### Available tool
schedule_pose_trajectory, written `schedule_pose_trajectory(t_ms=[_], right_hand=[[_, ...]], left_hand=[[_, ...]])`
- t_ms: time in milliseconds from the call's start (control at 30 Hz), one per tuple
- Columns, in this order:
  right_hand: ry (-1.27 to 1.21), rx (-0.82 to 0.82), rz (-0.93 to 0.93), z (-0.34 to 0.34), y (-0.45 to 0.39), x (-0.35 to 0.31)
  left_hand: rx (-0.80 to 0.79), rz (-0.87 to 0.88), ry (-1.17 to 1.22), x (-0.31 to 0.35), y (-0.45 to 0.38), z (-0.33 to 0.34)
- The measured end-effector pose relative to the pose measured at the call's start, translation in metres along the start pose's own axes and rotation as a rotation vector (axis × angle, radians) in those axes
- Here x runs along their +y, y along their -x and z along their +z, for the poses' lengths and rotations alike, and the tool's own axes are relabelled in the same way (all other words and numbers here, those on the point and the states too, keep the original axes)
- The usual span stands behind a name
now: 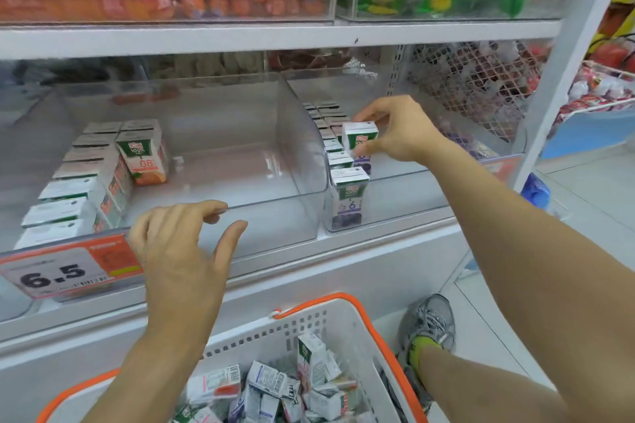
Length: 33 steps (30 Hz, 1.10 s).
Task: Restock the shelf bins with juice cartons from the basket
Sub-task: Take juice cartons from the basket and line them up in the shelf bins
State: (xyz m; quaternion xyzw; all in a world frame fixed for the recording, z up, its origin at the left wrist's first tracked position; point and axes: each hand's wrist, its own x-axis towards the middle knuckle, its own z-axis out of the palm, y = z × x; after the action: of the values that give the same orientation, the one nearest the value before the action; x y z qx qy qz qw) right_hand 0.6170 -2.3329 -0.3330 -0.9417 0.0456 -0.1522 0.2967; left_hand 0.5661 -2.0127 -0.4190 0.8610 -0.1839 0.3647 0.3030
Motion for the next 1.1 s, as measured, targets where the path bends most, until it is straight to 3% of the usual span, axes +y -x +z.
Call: schedule_pose_trajectory(t_ms=[400,567,633,733,833,933,1000,1100], right_hand=[[0.216,-0.007,0.047,0.009,0.003,-0.007],[0.224,0.157,-0.189,-0.032,0.043,-0.06],[0.036,0.139,-0.298,-0.037,0.079,-0.09],[-0.245,-0.146,-0.346,-0.003,0.129,-0.117],[-0.152,-0.549,-0.302,0.07,0.161,-0.103],[0.029,-0.878,-0.164,0.149,0.188,-0.064],[0.181,-0.987,-0.112,0.192,0.202,-0.041],[0.317,-0.948,-0.063,0.239,0.211,-0.018]], left_hand=[[-0.012,0.048,-0.002,-0.004,0.005,-0.001],[0.058,0.15,0.173,0.009,0.023,-0.036],[-0.089,0.056,0.321,0.012,0.035,-0.047],[-0.513,-0.211,0.347,-0.009,0.07,-0.044],[-0.935,-0.369,0.239,-0.044,0.119,-0.036],[-1.242,-0.386,0.081,-0.07,0.164,-0.035],[-1.351,-0.438,-0.017,-0.084,0.185,-0.034],[-1.26,-0.688,-0.045,-0.096,0.206,-0.027]])
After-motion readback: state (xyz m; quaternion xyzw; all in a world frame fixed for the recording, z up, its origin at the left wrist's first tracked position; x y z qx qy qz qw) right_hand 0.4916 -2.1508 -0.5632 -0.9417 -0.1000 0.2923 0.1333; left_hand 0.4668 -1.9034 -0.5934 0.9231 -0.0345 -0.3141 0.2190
